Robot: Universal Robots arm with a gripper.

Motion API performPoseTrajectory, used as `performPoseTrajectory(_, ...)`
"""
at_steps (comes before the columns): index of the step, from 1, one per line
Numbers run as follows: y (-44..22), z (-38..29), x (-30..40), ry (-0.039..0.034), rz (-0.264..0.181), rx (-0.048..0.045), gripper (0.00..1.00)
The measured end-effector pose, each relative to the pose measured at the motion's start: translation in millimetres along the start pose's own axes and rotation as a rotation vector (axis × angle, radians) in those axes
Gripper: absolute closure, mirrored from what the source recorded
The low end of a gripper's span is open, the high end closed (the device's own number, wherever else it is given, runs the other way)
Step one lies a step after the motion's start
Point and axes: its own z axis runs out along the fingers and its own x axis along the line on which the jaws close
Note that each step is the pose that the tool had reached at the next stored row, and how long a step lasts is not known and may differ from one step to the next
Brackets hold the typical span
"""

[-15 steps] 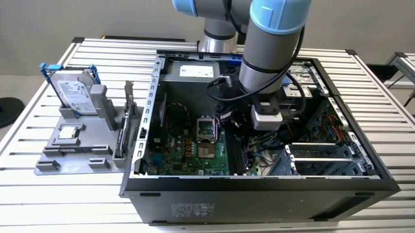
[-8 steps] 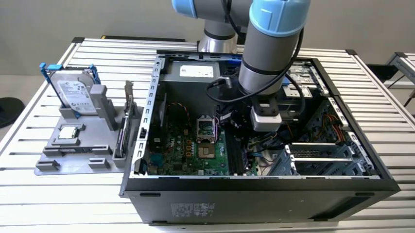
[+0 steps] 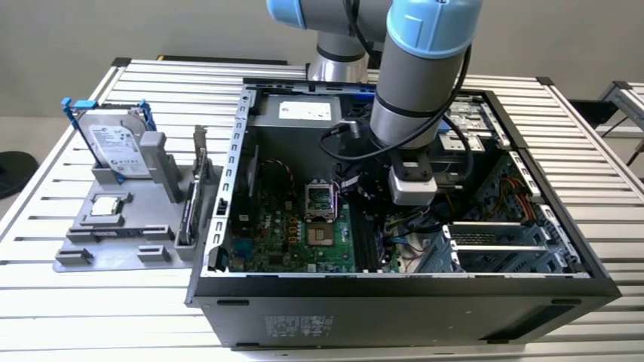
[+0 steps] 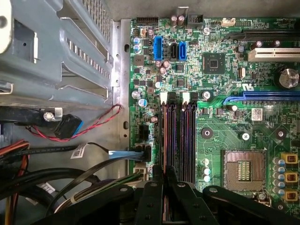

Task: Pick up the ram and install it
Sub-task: 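Insert the ram into the slot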

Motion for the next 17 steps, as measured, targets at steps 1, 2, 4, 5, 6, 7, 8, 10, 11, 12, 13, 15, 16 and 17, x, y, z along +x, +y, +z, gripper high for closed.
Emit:
performPoseTrajectory(1, 0.1, 0.0, 0.0, 0.0000, 0.000, 0.0000, 1.00)
performPoseTrajectory(2, 0.1, 0.0, 0.0, 0.0000, 0.000, 0.0001, 1.00)
performPoseTrajectory(4, 0.1, 0.1, 0.0, 0.0000, 0.000, 0.0002, 1.00)
performPoseTrajectory(5, 0.1, 0.3, 0.0, 0.0000, 0.000, 0.0000, 1.00)
performPoseTrajectory(6, 0.2, 0.5, 0.0, 0.0000, 0.000, -0.0001, 1.00)
performPoseTrajectory(7, 0.1, 0.8, 0.0, 0.0000, 0.000, -0.0001, 1.00)
performPoseTrajectory(8, 0.1, 1.2, 0.0, 0.0000, 0.000, -0.0002, 1.00)
performPoseTrajectory(10, 0.0, 2.0, 0.0, 0.0000, 0.000, -0.0002, 1.00)
performPoseTrajectory(11, 0.0, 2.4, -0.1, 0.0000, 0.000, -0.0003, 1.00)
performPoseTrajectory(12, -0.1, 2.8, -0.1, 0.0000, 0.000, -0.0002, 1.00)
performPoseTrajectory(13, -0.1, 3.0, -0.1, 0.0000, 0.000, -0.0002, 1.00)
performPoseTrajectory(15, -0.1, 3.2, -0.1, -0.0001, -0.001, -0.0004, 1.00)
performPoseTrajectory(16, -0.1, 3.4, -0.1, 0.0000, -0.001, -0.0005, 1.00)
performPoseTrajectory(17, -0.1, 3.4, -0.1, 0.0000, -0.001, -0.0009, 1.00)
